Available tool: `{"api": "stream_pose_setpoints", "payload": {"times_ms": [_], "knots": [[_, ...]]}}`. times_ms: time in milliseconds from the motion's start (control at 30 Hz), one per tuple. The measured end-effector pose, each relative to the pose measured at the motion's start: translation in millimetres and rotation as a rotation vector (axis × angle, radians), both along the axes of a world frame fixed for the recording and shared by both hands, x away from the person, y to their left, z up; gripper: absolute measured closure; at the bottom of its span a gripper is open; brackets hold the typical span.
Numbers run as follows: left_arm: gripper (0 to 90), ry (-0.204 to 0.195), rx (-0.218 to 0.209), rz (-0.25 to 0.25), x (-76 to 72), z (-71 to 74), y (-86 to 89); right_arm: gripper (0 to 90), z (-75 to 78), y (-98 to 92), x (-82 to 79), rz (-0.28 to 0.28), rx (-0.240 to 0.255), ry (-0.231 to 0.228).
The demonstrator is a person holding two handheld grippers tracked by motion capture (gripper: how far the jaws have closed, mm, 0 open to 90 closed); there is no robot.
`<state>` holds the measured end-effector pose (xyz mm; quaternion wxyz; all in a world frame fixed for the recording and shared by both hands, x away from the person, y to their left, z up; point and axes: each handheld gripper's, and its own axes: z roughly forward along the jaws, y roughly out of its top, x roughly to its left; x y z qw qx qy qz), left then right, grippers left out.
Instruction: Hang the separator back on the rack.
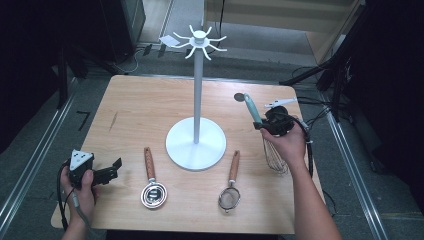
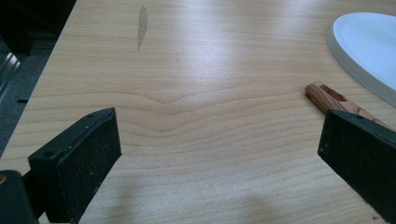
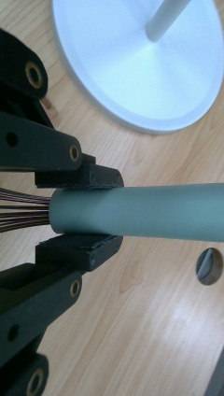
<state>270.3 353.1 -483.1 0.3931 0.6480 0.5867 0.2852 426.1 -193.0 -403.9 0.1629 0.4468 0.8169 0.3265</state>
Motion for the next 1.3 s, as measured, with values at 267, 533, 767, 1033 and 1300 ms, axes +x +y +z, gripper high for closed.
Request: {"api": "stream_pose_setpoints", "payload": {"times_ms": [267, 533, 767, 1033, 1300], "knots": [[0.0, -0.001, -0.002, 0.000, -0.1, 0.0, 0.1, 71.2, 12.2, -0.6, -10.7, 0.001, 0.114, -0.089], [0.0, -0.002, -0.001, 0.000, -0.1, 0.0, 0.0, 71.2, 22.0, 1.3, -22.8, -0.009, 0.221, -0.170], [0.0, -0.003, -0.002, -0.001, -0.2, 0.0, -0.1, 71.2, 33.2, 10.5, -36.2, -0.004, 0.267, -0.266], [0.0, -0.004, -0.003, 0.000, -0.2, 0.0, -0.3, 71.1, 48.4, 21.0, -50.0, 0.024, 0.326, -0.347], [0.0, -0.006, -0.004, 0.001, -0.2, 0.0, -0.3, 71.1, 58.4, 32.8, -64.0, 0.064, 0.394, -0.403]]}}
